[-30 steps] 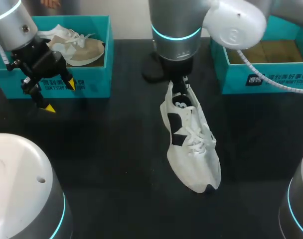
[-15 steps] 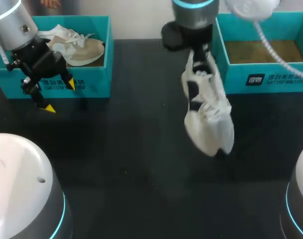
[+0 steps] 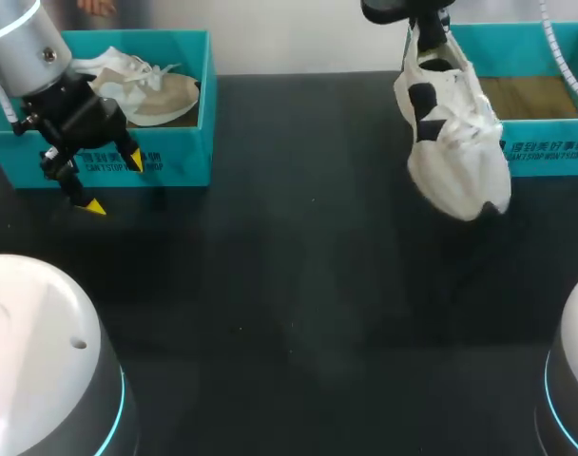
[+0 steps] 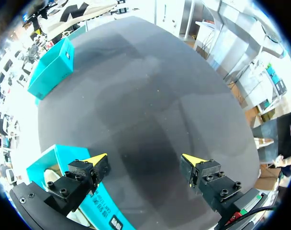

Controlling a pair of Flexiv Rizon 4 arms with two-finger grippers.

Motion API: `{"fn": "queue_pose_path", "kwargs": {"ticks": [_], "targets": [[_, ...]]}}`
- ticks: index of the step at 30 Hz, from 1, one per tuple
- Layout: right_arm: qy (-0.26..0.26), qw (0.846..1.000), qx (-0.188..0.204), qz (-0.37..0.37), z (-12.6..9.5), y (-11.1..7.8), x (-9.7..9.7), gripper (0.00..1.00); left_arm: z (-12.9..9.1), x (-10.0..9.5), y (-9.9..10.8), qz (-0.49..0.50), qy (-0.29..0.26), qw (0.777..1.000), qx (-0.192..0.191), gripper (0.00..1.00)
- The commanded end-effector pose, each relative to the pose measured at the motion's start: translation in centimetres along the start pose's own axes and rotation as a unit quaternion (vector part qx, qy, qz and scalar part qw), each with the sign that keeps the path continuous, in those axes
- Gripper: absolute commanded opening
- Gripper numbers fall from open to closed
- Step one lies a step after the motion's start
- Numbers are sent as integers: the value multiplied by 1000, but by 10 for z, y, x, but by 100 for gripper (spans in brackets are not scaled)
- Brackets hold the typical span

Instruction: Take the shoe out of the shoebox, open the shoe tongue, remove and reinsert the insole, then place the shoe into the shoebox

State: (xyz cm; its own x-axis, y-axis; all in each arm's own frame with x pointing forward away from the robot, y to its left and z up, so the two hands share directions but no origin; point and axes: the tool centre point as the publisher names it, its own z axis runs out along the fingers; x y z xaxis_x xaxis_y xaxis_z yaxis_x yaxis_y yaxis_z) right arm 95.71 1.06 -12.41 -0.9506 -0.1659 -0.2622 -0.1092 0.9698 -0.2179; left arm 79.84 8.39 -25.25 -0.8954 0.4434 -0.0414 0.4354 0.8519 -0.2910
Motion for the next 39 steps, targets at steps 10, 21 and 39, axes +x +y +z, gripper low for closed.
{"fn": "queue_pose_path", "kwargs": {"ticks": [10,21,39], "targets": [[-10,999,35,-4,10,-51,-26,0,0,1,0,0,0,1000,-1,100],[-38,997,66,-32,25,-153,-89,0,0,1,0,0,0,1000,-1,100],[-64,996,58,-8,36,-178,-114,0,0,1,0,0,0,1000,-1,100]]}}
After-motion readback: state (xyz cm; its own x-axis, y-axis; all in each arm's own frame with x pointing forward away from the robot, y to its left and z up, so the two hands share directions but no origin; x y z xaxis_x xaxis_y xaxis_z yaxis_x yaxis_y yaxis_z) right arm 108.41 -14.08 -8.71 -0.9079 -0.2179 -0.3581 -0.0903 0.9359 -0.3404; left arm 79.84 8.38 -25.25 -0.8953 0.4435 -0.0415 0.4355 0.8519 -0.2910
